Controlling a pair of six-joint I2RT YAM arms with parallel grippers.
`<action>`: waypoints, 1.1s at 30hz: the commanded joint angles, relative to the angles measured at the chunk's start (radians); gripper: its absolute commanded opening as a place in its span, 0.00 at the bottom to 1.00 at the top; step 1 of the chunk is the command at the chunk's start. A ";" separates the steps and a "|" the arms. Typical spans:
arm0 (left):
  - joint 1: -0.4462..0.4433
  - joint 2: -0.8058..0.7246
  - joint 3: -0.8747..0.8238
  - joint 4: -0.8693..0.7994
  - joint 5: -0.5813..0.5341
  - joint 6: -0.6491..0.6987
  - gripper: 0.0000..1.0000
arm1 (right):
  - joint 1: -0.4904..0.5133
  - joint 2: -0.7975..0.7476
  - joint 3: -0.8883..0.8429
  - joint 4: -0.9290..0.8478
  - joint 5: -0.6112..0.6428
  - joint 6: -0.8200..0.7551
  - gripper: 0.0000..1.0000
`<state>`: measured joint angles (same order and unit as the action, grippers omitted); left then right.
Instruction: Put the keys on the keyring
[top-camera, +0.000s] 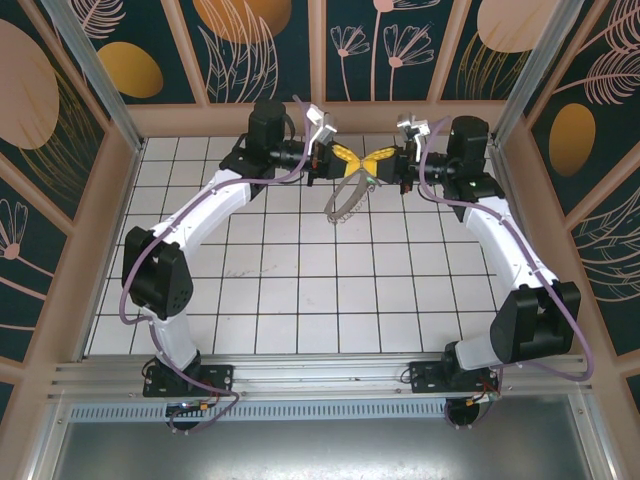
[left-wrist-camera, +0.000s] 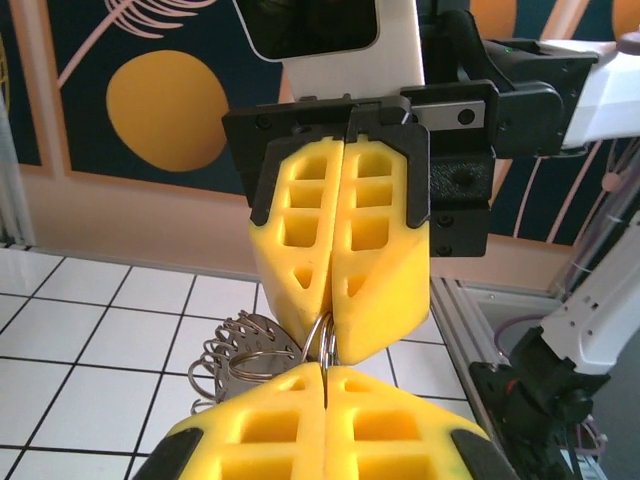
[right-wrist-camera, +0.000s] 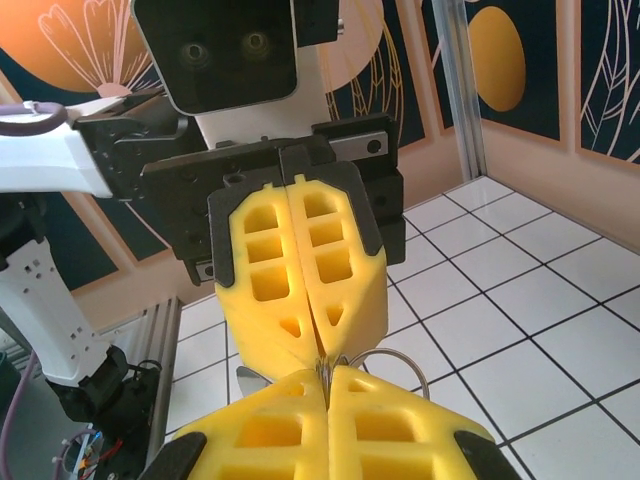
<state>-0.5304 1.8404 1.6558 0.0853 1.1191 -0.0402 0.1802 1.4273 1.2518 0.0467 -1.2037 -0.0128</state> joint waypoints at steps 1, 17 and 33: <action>-0.087 -0.044 -0.032 0.123 -0.003 -0.049 0.00 | 0.036 -0.010 -0.017 0.144 0.031 0.054 0.01; -0.087 -0.051 -0.065 0.171 -0.061 -0.087 0.00 | 0.032 -0.027 -0.087 0.266 0.061 0.131 0.29; -0.086 -0.049 -0.066 0.163 -0.094 -0.081 0.00 | -0.057 -0.157 -0.272 0.638 0.158 0.411 0.56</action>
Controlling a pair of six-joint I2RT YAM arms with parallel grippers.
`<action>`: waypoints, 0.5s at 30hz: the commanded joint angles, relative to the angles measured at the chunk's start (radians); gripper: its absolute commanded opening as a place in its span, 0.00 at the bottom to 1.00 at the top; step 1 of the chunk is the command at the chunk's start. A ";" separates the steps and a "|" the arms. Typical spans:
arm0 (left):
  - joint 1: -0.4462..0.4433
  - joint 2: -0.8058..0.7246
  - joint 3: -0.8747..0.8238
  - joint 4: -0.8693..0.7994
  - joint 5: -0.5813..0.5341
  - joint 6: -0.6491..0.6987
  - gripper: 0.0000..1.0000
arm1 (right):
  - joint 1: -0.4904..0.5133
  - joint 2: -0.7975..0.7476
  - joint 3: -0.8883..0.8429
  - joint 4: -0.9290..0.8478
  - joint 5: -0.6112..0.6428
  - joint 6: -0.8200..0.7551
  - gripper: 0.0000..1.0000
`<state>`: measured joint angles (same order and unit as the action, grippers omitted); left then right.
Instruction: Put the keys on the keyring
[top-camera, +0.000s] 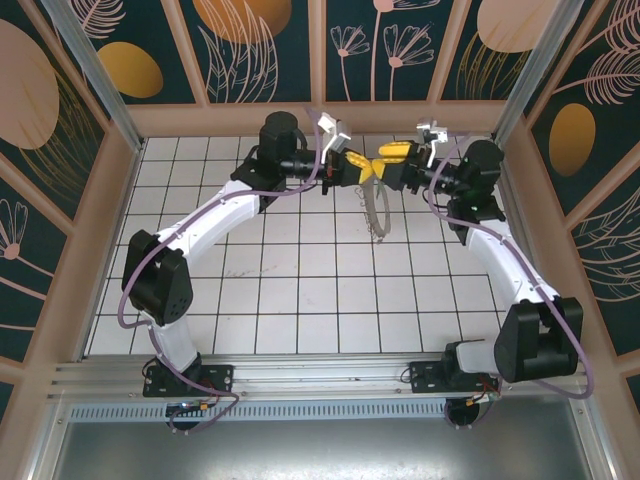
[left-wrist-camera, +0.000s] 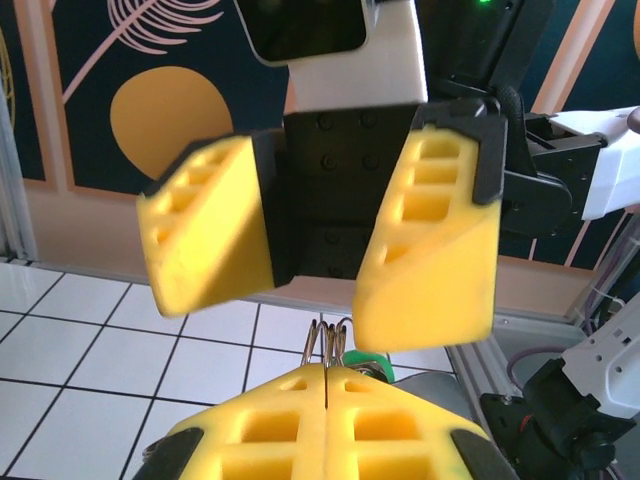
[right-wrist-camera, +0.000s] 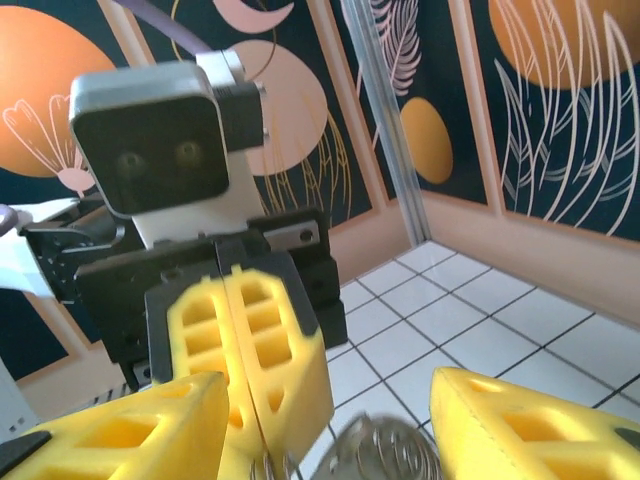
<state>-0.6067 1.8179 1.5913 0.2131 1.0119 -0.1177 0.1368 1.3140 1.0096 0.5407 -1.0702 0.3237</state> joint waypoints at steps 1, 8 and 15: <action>-0.010 -0.025 -0.001 0.035 0.011 -0.004 0.00 | -0.018 -0.052 -0.041 0.171 0.032 0.094 0.57; -0.011 -0.027 0.000 0.036 -0.002 -0.008 0.00 | -0.047 -0.093 -0.105 0.277 0.070 0.173 0.60; -0.010 -0.028 0.001 0.031 -0.012 -0.002 0.00 | -0.064 -0.122 -0.203 0.361 0.051 0.224 0.47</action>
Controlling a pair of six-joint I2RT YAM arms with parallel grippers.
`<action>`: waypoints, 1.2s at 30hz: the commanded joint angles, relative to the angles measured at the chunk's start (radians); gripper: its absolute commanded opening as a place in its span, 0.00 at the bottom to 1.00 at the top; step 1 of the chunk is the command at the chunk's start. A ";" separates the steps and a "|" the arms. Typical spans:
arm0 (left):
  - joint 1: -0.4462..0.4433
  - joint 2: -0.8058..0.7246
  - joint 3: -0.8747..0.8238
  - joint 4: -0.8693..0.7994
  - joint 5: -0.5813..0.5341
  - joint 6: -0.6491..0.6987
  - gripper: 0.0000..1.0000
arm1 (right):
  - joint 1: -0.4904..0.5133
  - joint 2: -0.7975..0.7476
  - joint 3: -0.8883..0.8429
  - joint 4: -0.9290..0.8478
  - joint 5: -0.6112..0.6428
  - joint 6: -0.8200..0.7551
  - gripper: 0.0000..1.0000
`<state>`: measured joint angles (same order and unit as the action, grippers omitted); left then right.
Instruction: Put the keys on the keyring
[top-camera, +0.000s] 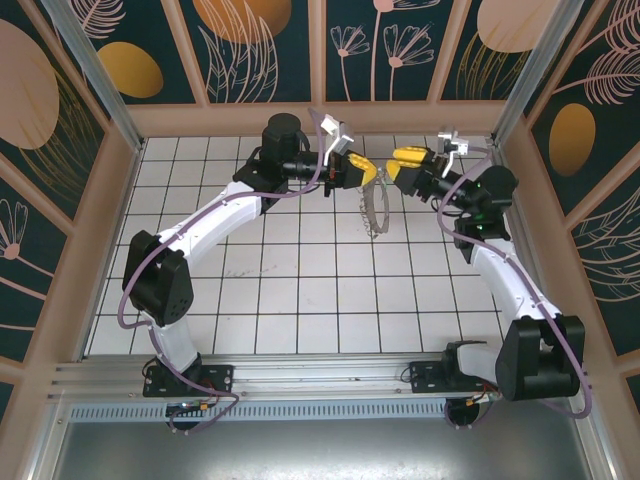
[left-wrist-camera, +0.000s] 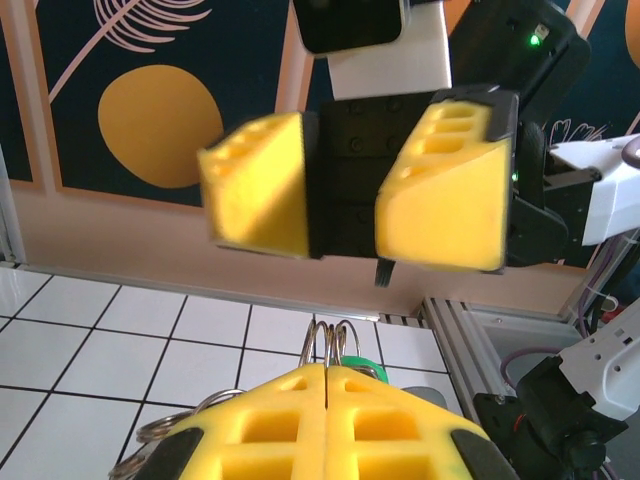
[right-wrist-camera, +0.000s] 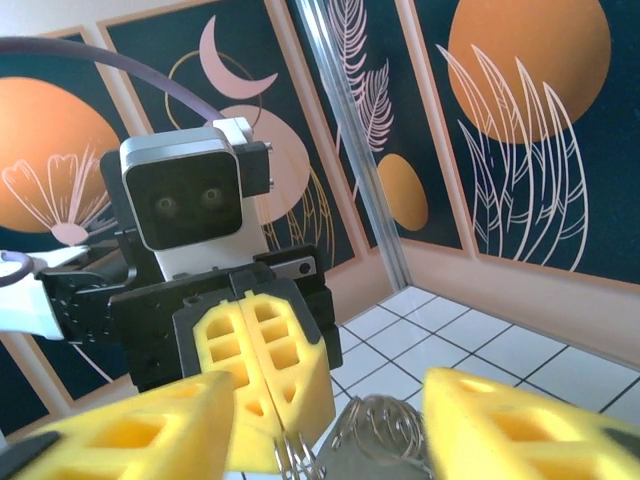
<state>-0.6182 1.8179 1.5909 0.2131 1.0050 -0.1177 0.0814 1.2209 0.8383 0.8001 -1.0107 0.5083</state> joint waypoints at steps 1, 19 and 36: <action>0.001 -0.028 0.001 0.030 -0.006 -0.002 0.00 | -0.009 -0.030 -0.041 0.112 -0.018 0.046 0.46; 0.002 -0.015 0.023 0.024 -0.004 -0.007 0.00 | 0.014 0.024 -0.074 0.204 -0.070 0.090 0.35; 0.001 -0.008 0.032 0.027 0.009 -0.017 0.00 | 0.046 0.081 -0.028 0.205 -0.094 0.075 0.00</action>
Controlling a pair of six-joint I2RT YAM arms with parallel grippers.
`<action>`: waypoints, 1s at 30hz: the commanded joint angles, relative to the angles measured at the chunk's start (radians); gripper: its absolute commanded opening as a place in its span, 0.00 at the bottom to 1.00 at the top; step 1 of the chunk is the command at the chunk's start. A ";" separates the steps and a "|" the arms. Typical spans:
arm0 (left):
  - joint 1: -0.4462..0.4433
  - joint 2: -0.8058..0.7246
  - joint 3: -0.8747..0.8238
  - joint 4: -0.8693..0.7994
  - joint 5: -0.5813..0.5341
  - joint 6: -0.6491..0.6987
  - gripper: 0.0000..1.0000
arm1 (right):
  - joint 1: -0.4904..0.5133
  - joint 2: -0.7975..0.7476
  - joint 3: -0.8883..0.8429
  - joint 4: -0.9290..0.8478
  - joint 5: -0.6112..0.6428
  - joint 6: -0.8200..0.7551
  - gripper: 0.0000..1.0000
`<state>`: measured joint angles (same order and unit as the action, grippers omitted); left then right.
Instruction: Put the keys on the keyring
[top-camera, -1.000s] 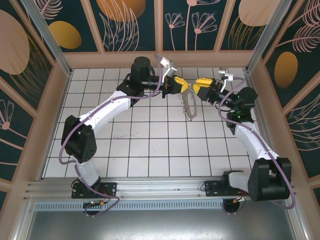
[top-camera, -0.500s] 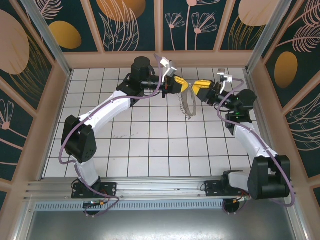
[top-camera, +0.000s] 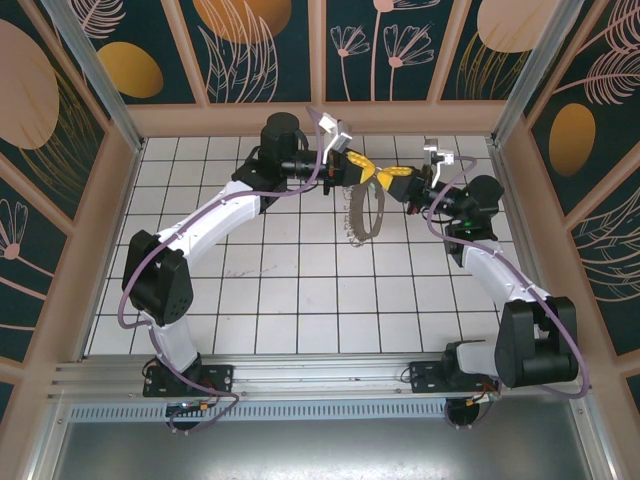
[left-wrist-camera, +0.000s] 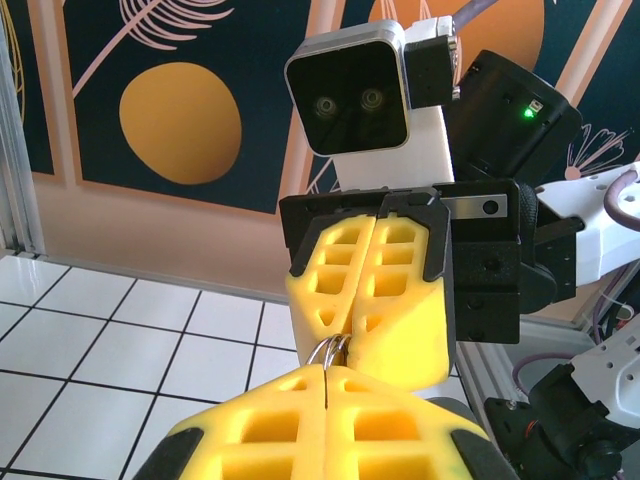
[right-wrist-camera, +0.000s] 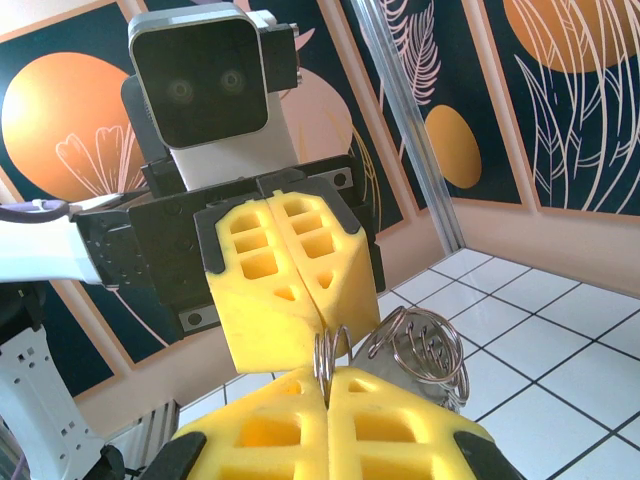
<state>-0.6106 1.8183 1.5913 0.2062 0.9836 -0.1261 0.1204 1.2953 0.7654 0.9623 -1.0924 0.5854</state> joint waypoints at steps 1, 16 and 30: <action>-0.007 -0.008 0.031 0.034 0.032 -0.010 0.00 | 0.008 0.006 0.048 0.041 -0.014 -0.004 0.00; 0.013 -0.099 0.048 -0.071 -0.184 0.070 0.54 | -0.017 0.000 0.165 -0.221 -0.086 -0.187 0.00; 0.057 -0.097 0.289 -0.469 -0.065 0.319 0.64 | -0.018 0.069 0.479 -0.836 -0.290 -0.617 0.00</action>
<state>-0.5644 1.6989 1.8290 -0.1303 0.8524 0.1101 0.1036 1.3521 1.1732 0.2790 -1.3075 0.1097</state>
